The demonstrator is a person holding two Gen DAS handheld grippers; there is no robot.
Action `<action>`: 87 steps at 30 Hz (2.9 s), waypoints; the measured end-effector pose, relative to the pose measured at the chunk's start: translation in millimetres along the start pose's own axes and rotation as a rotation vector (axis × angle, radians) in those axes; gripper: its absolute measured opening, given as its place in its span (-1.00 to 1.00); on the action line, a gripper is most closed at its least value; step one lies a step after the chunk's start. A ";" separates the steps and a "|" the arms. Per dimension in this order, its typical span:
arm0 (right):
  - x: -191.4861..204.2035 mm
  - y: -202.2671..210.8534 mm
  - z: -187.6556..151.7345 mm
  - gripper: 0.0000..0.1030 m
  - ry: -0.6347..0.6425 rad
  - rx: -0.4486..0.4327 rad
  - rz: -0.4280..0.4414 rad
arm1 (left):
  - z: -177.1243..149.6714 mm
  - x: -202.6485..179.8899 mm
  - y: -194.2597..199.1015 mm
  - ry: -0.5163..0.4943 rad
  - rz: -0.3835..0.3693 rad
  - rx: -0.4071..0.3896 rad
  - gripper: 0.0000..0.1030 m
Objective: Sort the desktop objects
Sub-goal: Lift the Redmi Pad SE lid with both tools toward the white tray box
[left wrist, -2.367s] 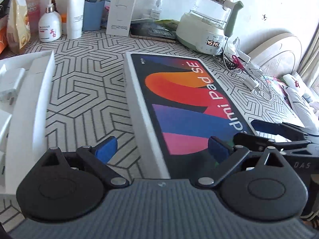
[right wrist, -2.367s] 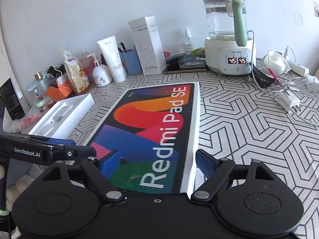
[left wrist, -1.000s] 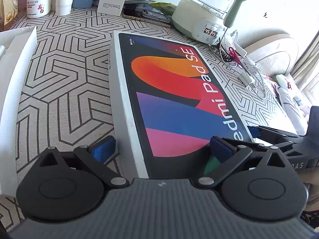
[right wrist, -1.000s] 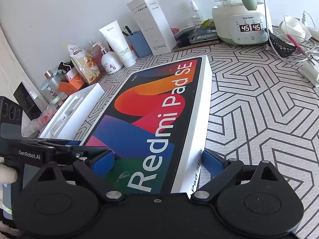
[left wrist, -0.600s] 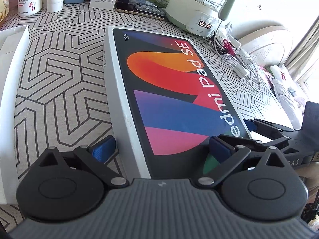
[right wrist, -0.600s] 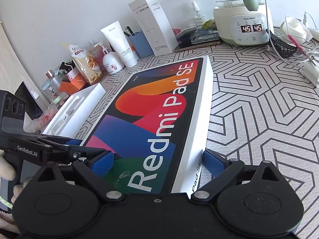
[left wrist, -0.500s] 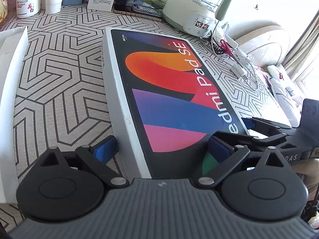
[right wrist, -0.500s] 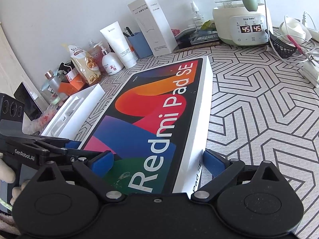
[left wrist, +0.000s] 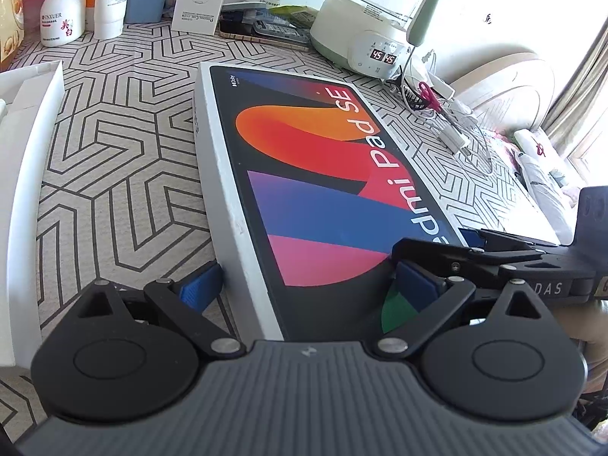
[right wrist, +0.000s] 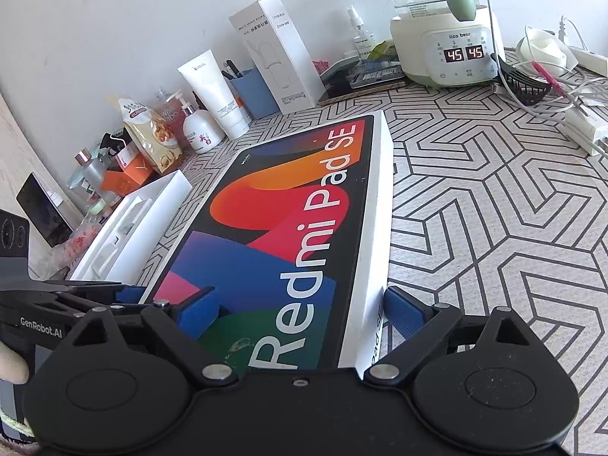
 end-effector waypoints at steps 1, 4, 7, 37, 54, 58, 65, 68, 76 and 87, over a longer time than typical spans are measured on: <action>0.6 0.7 0.0 0.87 -0.002 -0.004 0.000 | 0.6 -0.6 2.3 -0.005 0.002 -0.009 0.92; 2.3 2.8 -0.2 0.87 -0.009 -0.016 0.000 | 2.7 -2.2 10.3 -0.023 0.004 -0.037 0.92; 7.3 6.8 0.3 0.87 -0.010 -0.036 0.005 | 4.6 -3.4 19.2 -0.044 0.005 -0.060 0.92; 111.6 -19.4 -6.8 0.88 0.007 -0.117 0.105 | 15.4 70.2 109.2 -0.021 0.034 -0.212 0.93; 98.7 -25.1 -30.5 0.80 0.016 -0.025 0.061 | -13.5 70.4 98.9 -0.071 0.023 -0.137 0.94; 95.5 -36.2 -32.6 0.81 0.048 -0.004 0.038 | -17.4 69.5 100.8 -0.092 0.062 -0.132 0.95; 91.5 -51.1 -29.8 0.86 0.070 0.069 0.086 | -23.8 63.1 118.4 -0.069 0.119 -0.111 0.96; 89.0 -53.0 -29.1 0.86 0.072 0.094 0.115 | -28.8 48.4 131.6 -0.100 0.110 -0.150 0.96; 85.1 -44.3 -30.8 0.71 0.076 0.115 0.159 | -41.9 64.5 105.4 0.042 0.086 -0.066 0.92; 71.1 -7.2 -40.1 0.63 0.041 0.130 0.153 | -47.5 54.3 89.6 0.076 0.023 -0.040 0.92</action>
Point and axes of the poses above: each gripper's, at about its wrist camera, not at the fingertips, and y roughly against the way its jaws point, x to its left, z to its top, the point moved 6 cm from there along -y, roughly the way its jaws point, and after that the axes turned 12 degrees about -x, right-handed, at the moved point
